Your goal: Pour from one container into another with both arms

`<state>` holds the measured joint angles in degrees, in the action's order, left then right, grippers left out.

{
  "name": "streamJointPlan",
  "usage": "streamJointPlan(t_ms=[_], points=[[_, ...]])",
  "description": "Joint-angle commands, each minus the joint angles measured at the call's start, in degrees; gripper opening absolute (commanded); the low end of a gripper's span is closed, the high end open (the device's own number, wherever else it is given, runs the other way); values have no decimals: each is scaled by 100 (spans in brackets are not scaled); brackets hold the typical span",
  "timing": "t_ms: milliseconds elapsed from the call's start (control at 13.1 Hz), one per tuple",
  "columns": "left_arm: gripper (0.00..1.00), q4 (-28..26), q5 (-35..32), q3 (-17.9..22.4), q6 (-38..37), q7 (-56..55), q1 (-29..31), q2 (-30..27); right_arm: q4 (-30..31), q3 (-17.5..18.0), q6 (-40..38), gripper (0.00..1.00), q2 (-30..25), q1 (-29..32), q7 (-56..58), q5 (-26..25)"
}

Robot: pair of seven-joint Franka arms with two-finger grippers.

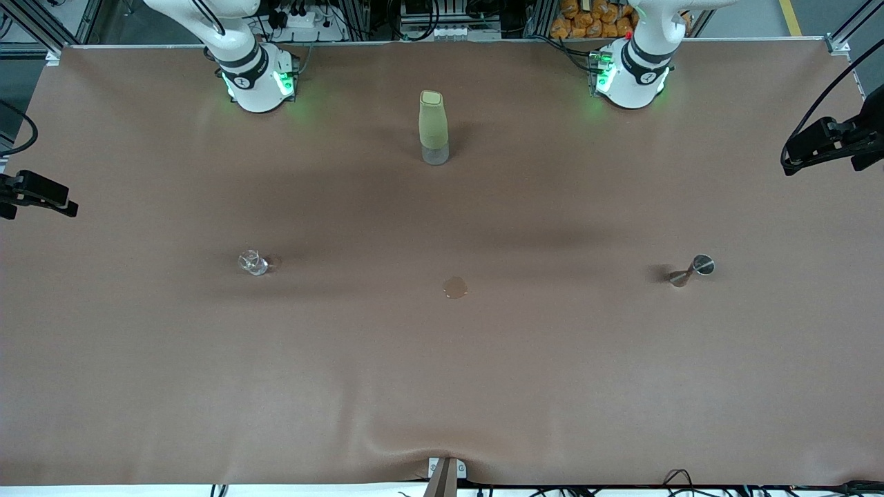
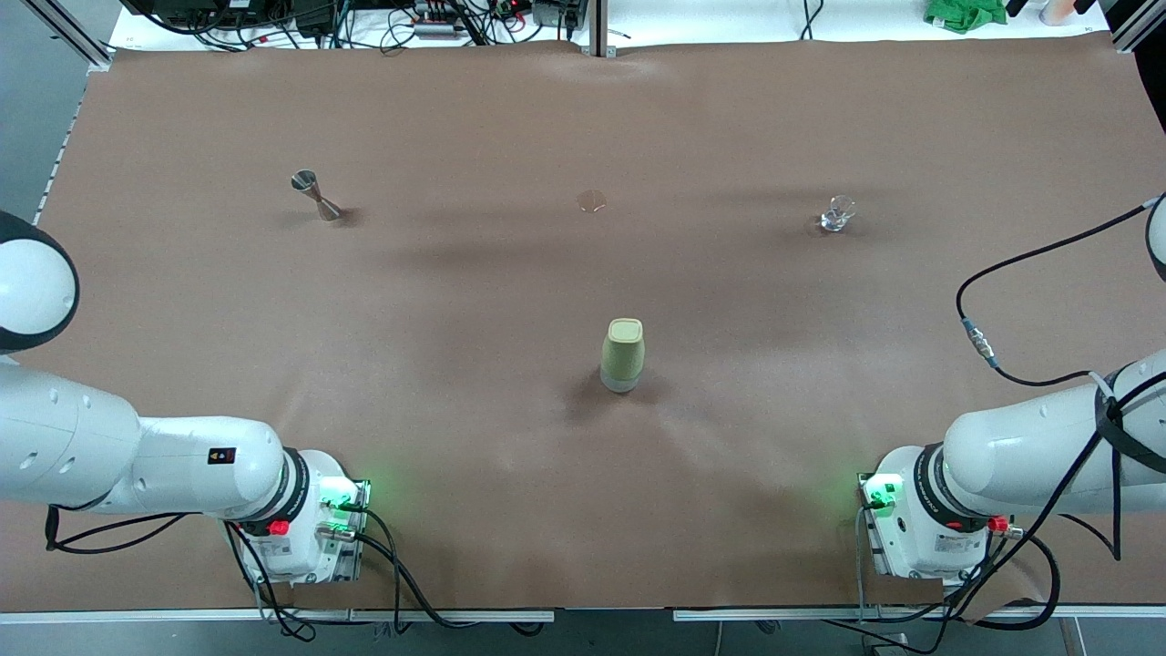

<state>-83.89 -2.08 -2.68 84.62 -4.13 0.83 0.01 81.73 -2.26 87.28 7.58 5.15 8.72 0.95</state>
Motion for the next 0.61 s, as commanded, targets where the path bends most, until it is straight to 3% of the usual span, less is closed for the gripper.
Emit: streamJointPlan(t_ms=[0, 305, 533], points=[[100, -5, 15, 13, -42, 79, -30, -36, -96, 23, -9, 100, 50, 30, -81, -104], [100, 4, 85, 31, -200, 315, 13, -36, -105, 23, 17, 100, 50, 30, -327, -112], [100, -58, 916, 128, -87, 2077, 678, 43, -105, 23, 26, 100, 50, 30, -327, -104]])
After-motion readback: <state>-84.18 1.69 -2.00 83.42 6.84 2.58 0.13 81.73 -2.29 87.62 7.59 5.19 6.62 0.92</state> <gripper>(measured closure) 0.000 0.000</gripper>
